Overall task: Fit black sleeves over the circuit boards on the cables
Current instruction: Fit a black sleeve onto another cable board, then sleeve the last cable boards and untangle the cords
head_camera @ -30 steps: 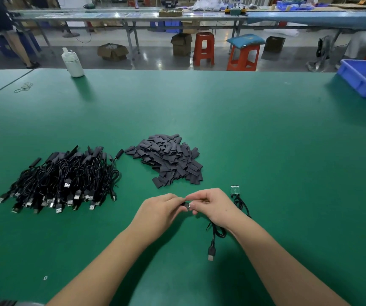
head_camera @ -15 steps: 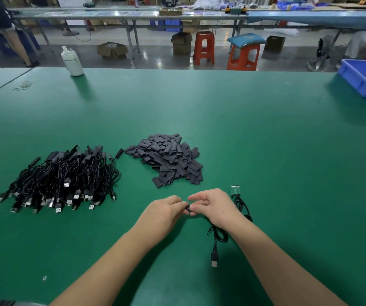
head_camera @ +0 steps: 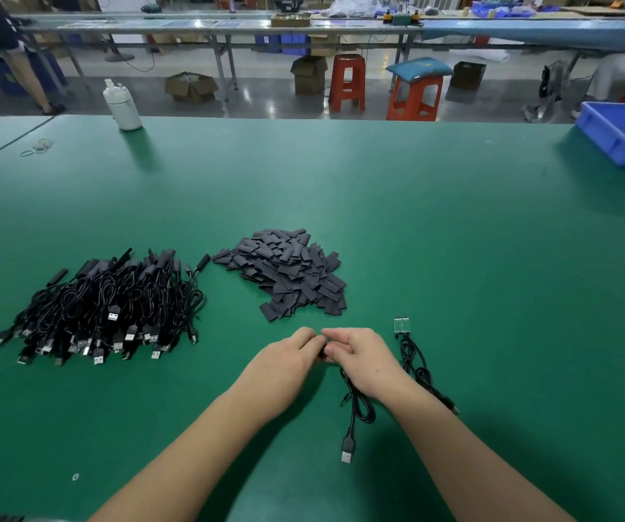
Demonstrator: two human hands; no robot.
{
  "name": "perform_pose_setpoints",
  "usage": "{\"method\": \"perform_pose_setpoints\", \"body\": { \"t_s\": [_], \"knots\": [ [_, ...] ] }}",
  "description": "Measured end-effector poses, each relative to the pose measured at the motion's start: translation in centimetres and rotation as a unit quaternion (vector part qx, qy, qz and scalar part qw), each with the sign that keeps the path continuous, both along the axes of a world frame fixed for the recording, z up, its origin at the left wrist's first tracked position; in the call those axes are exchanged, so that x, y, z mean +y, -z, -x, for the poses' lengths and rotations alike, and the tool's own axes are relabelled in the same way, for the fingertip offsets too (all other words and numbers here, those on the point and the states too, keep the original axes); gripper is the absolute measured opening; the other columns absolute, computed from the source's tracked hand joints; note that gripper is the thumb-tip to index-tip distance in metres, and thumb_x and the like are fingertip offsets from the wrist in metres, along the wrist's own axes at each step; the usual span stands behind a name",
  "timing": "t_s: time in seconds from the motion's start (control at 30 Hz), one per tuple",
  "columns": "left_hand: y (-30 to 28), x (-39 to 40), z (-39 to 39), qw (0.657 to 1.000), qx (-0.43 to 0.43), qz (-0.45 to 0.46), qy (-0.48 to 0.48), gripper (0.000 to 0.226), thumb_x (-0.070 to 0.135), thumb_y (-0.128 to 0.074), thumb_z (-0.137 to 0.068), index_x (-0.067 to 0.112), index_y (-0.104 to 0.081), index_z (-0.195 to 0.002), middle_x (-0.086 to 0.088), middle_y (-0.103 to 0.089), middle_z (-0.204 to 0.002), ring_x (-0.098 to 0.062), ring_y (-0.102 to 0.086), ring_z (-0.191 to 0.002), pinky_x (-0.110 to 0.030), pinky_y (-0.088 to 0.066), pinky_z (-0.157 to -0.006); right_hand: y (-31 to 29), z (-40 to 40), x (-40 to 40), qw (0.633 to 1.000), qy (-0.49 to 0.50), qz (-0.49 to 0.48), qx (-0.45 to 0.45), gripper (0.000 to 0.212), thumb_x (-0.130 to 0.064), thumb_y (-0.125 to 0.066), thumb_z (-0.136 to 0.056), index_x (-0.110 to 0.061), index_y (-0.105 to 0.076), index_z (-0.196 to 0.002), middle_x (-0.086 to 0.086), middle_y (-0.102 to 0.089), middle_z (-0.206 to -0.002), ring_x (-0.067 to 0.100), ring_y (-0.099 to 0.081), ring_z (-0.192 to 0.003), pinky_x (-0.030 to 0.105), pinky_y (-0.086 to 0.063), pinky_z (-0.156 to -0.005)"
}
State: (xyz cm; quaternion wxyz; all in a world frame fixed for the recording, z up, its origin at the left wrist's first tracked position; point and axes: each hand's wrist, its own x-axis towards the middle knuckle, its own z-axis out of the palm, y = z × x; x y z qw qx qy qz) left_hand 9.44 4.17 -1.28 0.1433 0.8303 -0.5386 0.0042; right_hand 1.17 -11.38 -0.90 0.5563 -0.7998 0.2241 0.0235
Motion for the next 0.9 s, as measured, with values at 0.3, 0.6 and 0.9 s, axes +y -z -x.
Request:
{"method": "perform_pose_setpoints", "body": {
  "t_s": [0.3,0.6,0.9],
  "knots": [
    [-0.5,-3.1,3.3,0.854,0.468,0.122,-0.19,0.006,0.024,-0.07,-0.089,0.02,-0.07,-0.094,0.005,-0.067,-0.079,-0.009,-0.055,-0.066,-0.027,-0.049,-0.073,-1.8,-1.5,0.2,0.82,0.29,-0.451,-0.199,0.025,0.013,-0.052,-0.094,-0.001,-0.059,-0.113,0.025,-0.068,-0.114,0.03,-0.071,-0.103,0.034,-0.055,-0.094],
    [-3.4,2.0,-5.8,0.912,0.138,0.093,-0.375,0.029,0.035,-0.057,-0.095,0.013,-0.072,-0.107,-0.004,-0.06,-0.096,-0.017,-0.058,-0.072,-0.029,-0.046,-0.069,-1.1,1.1,-6.7,0.912,0.183,0.352,0.103,0.049,-0.038,-0.053,-0.099,-0.017,-0.048,-0.143,0.008,-0.057,-0.137,0.031,-0.047,-0.128,0.04,-0.039,-0.104],
    [-3.6,8.9,-12.5,0.849,-0.083,-0.017,-0.522,0.042,0.03,-0.067,-0.088,0.006,-0.06,-0.123,-0.022,-0.054,-0.123,-0.04,-0.046,-0.111,-0.048,-0.042,-0.091,-0.1,2.3,-8.3,0.954,0.229,0.137,0.139,0.044,-0.018,-0.07,-0.09,-0.013,-0.057,-0.132,-0.002,-0.063,-0.101,0.023,-0.062,-0.104,0.034,-0.048,-0.091]
  ]
}}
